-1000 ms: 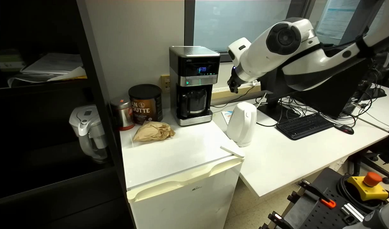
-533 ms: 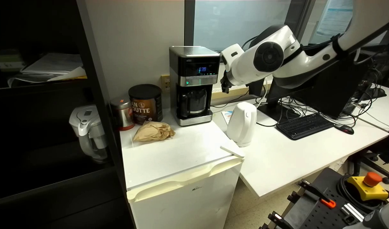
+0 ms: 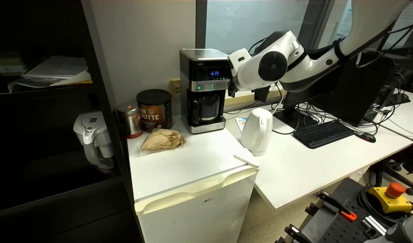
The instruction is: Press the coffee maker button
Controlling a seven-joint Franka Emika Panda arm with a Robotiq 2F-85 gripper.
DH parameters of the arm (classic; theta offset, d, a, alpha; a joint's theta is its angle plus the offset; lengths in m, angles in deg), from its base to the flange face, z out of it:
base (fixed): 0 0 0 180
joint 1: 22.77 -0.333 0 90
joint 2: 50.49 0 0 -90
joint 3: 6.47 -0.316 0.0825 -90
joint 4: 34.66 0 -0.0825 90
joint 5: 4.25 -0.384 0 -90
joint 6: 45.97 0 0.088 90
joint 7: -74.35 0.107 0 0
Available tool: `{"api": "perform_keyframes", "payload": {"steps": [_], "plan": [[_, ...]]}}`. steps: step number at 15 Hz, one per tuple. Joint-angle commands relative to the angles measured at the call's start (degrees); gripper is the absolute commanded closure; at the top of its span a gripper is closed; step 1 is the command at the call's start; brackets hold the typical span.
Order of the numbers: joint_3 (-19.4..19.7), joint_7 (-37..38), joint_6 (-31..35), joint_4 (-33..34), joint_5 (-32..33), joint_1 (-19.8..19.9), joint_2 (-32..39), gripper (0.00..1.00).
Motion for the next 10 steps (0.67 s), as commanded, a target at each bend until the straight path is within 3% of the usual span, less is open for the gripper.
{"api": "perform_keyframes", "payload": {"steps": [1, 10], "plan": [[-0.4, 2.6, -0.5, 3.6, 2.7, -0.3, 2.9, 1.00], [-0.6, 2.7, 0.1, 5.5, 2.9, -0.1, 4.5, 1.00]]}}
